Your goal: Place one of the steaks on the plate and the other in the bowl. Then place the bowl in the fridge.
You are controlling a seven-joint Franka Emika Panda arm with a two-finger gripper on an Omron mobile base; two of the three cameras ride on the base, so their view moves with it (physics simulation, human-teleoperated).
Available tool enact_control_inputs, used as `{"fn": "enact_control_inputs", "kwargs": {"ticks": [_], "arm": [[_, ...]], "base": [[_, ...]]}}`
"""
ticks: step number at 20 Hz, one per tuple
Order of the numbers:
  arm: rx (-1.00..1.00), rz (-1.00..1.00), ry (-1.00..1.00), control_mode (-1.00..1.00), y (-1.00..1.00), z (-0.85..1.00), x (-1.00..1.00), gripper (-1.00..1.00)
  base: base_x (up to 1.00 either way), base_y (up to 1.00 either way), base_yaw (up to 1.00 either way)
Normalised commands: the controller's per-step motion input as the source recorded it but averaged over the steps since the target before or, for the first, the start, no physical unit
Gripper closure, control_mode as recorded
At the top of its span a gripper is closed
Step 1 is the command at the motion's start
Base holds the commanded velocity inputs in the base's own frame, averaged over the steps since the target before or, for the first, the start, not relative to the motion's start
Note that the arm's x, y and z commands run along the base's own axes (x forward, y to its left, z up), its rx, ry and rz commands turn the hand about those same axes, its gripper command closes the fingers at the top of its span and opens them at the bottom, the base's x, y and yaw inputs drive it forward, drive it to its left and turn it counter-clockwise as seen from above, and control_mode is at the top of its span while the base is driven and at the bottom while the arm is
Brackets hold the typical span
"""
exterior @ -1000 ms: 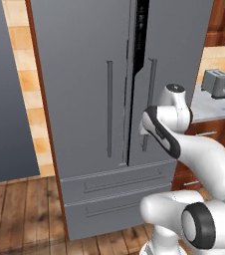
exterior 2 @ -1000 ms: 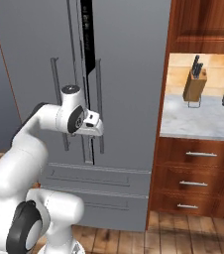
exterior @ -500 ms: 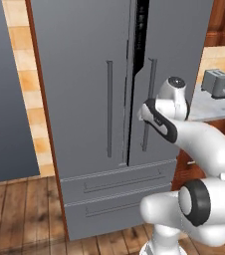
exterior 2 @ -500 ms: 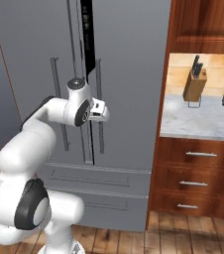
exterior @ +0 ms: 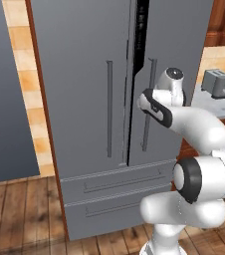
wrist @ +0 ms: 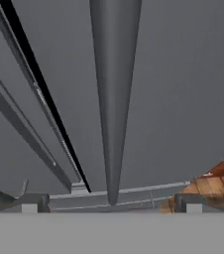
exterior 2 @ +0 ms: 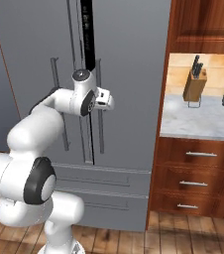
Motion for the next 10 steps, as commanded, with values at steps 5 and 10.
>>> {"fn": "enact_control_inputs", "kwargs": {"ticks": [5,10], "arm": [[0.00,-0.07,-0.11,-1.00,0.00,-0.16,0.53,-1.00],[0.00,0.00,-0.06,-1.00,-0.02,-0.07,0.41,-1.00]], "base": [[0.00,0.00,0.00],[0.00,0.00,0.00]]}}
